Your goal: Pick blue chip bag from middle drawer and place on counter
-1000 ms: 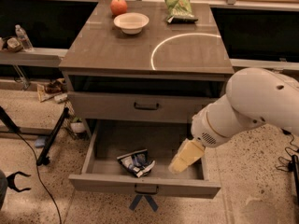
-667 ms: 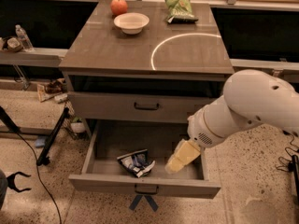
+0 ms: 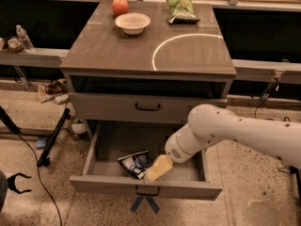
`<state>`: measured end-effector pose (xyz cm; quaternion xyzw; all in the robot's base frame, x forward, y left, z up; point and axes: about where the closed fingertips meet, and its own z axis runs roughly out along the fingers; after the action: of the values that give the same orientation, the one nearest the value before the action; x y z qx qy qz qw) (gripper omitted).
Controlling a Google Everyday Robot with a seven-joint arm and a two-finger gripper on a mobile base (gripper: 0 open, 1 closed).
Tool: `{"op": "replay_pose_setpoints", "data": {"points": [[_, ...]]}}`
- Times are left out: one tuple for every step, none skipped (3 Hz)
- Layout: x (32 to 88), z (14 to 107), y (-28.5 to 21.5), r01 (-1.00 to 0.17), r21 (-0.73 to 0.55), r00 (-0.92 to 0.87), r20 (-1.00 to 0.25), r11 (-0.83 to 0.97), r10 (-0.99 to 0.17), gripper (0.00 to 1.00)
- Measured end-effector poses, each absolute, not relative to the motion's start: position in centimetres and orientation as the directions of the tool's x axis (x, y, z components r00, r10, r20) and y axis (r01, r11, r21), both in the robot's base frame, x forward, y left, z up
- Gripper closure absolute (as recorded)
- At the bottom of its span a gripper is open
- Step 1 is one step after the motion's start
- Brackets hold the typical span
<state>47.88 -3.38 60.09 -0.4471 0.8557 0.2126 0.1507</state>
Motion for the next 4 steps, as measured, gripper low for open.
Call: {"op": "replay_pose_setpoints", "data": {"points": [[49.9,55.8,-0.6,-0.78,0.251,-0.617,-0.456,0.573,-0.641,0.0],[53.4,50.6,2.4,-0.732,0.197,-0.659,-0.445,0.652,-0.606,0.0],[56.6,46.2,4.4,-0.703,0.169,-0.686,-0.417,0.691,-0.596,0.0],[58.3,42.6,5.9,-0.699,0.155,-0.696,-0.371,0.698,-0.615,0.0]]}}
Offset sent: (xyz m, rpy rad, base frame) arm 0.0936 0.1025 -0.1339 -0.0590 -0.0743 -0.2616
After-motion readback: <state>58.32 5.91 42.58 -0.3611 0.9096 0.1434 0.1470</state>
